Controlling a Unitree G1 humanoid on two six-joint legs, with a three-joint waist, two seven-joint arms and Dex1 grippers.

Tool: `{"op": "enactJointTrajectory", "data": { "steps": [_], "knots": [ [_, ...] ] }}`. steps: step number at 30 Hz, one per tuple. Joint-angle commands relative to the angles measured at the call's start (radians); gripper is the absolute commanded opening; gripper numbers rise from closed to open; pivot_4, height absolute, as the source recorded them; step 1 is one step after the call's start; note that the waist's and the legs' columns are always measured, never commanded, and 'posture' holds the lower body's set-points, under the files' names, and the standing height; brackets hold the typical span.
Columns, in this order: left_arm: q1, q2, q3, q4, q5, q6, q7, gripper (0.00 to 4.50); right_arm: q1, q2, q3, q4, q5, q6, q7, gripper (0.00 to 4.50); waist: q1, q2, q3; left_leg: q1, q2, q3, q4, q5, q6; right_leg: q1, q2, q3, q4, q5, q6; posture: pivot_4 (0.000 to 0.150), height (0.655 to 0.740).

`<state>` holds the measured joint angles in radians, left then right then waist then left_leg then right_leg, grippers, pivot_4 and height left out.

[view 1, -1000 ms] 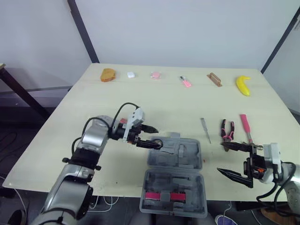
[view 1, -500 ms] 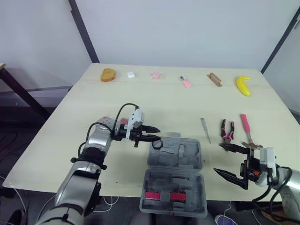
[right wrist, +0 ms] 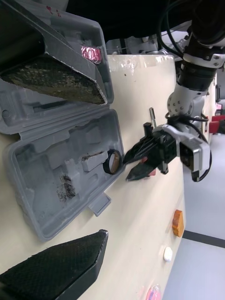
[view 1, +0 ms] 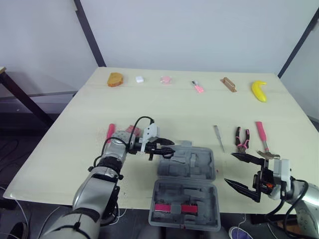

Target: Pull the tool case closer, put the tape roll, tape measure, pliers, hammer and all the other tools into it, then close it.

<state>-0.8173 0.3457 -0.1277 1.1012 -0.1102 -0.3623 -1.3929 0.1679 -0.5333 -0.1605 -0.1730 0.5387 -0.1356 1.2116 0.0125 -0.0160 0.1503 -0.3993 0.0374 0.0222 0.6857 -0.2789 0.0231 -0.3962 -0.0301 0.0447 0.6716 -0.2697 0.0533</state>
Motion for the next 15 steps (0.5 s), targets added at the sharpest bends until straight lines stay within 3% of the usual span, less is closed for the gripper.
{"op": "enactJointTrajectory", "data": {
  "steps": [1,8,15],
  "knots": [
    [-0.007,-0.003,0.001,0.041,0.05,-0.067,0.07,1.77,-0.001,0.0,-0.003,-0.018,0.009,-0.019,-0.004,4.5,-0.002,0.0,0.0,0.0,0.0,0.0,0.0,0.0,0.0,0.0,0.0,0.0,0.0,0.0,0.0,0.15,0.74],
    [0.027,-0.013,-0.043,0.08,0.152,-0.151,0.133,1.77,0.0,0.005,0.0,-0.019,0.006,-0.022,-0.012,4.5,0.001,0.0,0.0,0.0,0.0,0.0,0.0,0.0,0.0,0.0,0.0,0.0,0.0,0.0,0.0,0.15,0.74],
    [0.049,-0.014,-0.041,0.096,0.17,-0.162,0.159,1.77,-0.004,0.003,0.006,-0.016,0.005,-0.025,-0.014,4.5,0.001,0.001,-0.001,0.001,0.0,0.0,0.0,0.0,0.0,0.0,0.0,0.0,0.0,0.0,0.0,0.15,0.74]
  ]
}}
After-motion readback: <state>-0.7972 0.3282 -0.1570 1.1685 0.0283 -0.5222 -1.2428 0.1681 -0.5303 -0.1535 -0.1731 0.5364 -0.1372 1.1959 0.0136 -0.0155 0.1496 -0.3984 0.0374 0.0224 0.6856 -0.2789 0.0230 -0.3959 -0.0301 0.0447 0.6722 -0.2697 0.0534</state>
